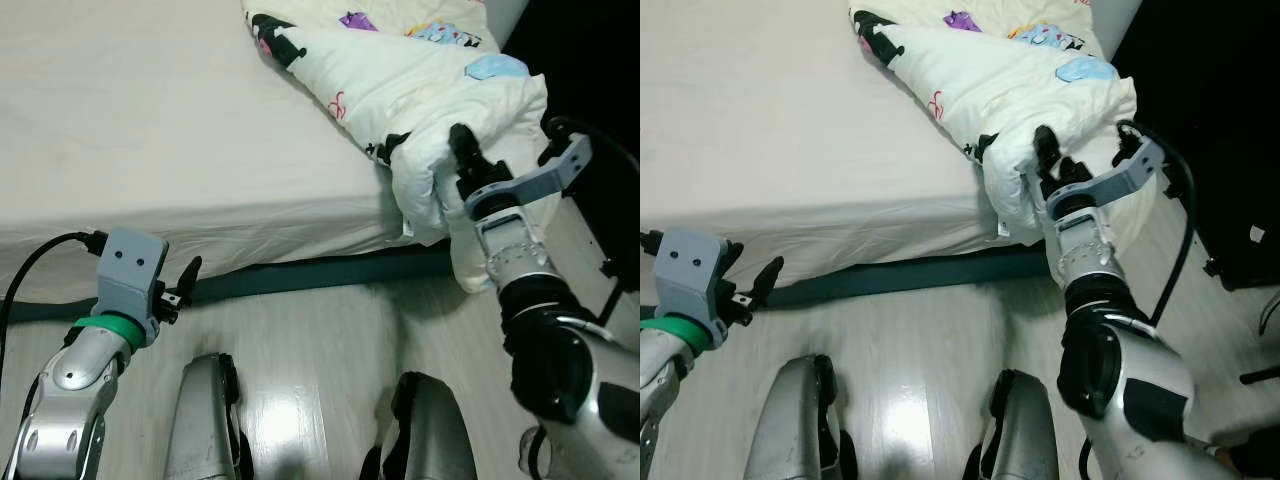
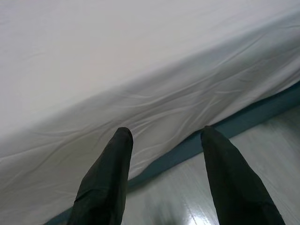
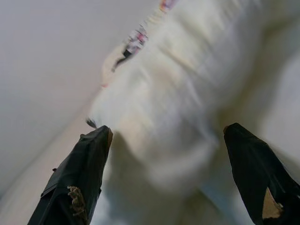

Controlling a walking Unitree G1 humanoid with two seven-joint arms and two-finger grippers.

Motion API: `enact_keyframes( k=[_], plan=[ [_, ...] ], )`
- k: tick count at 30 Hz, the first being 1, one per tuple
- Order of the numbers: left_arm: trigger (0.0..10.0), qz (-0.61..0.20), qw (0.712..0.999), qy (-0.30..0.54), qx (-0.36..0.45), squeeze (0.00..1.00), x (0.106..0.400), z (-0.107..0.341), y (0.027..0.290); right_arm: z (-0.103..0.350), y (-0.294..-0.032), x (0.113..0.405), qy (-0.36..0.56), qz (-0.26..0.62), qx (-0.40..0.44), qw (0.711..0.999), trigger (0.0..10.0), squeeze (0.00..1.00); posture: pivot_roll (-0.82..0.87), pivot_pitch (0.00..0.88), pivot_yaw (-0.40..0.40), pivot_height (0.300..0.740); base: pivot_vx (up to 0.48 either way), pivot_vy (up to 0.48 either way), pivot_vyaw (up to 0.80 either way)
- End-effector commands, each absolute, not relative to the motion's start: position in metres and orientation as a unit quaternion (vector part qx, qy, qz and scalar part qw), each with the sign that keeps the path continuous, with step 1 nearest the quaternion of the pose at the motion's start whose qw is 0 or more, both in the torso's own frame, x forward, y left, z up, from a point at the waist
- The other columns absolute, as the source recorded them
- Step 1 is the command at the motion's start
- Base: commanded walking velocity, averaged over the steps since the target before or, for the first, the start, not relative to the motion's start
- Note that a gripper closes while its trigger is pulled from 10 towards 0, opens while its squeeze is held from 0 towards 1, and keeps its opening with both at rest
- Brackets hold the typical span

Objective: Clean up the room

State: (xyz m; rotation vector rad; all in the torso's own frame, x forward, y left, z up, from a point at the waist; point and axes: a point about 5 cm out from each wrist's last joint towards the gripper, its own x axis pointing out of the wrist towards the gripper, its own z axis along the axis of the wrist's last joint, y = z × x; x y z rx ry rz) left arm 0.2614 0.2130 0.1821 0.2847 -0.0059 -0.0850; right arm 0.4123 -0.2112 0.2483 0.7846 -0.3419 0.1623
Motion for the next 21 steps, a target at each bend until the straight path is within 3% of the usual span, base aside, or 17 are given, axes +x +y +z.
enact_keyframes(
  k=[1, 6, 10, 11, 13, 21],
  plan=[
    [10.0, -0.042, 0.989, 0.008, 0.143, 0.0, 0.257, 0.179, 0.213, 0.244, -0.213, 0.412, -0.158, 0.077, 0.38, 0.908, 10.0, 0.0, 0.34, 0.31, -0.026, 0.456, 0.0, 0.0, 0.0],
    [10.0, -0.046, 0.988, 0.019, 0.143, 0.0, 0.251, 0.177, 0.21, 0.254, -0.219, 0.412, -0.171, 0.065, 0.343, 0.921, 10.0, 0.0, 0.35, 0.312, -0.023, 0.456, 0.0, 0.0, 0.0],
    [10.0, -0.047, 0.988, 0.024, 0.142, 0.0, 0.249, 0.177, 0.21, 0.261, -0.226, 0.412, -0.184, 0.058, 0.359, 0.913, 10.0, 0.0, 0.36, 0.31, -0.018, 0.456, 0.0, 0.0, 0.0],
    [10.0, -0.047, 0.988, 0.027, 0.142, 0.0, 0.248, 0.178, 0.209, 0.26, -0.234, 0.411, -0.186, 0.041, 0.383, 0.904, 9.1, 0.0, 0.36, 0.31, -0.018, 0.456, 0.0, 0.0, 0.0],
    [10.0, -0.047, 0.988, 0.027, 0.143, 0.0, 0.247, 0.179, 0.21, 0.255, -0.242, 0.409, -0.179, 0.014, 0.398, 0.9, 0.0, 0.0, 0.37, 0.312, -0.013, 0.456, 0.0, 0.0, 0.0],
    [10.0, -0.047, 0.988, 0.034, 0.142, 0.0, 0.245, 0.178, 0.208, 0.258, -0.243, 0.409, -0.187, 0.023, 0.393, 0.9, 0.0, 0.0, 0.38, 0.311, -0.01, 0.456, 0.0, 0.0, 0.0]
  ],
)
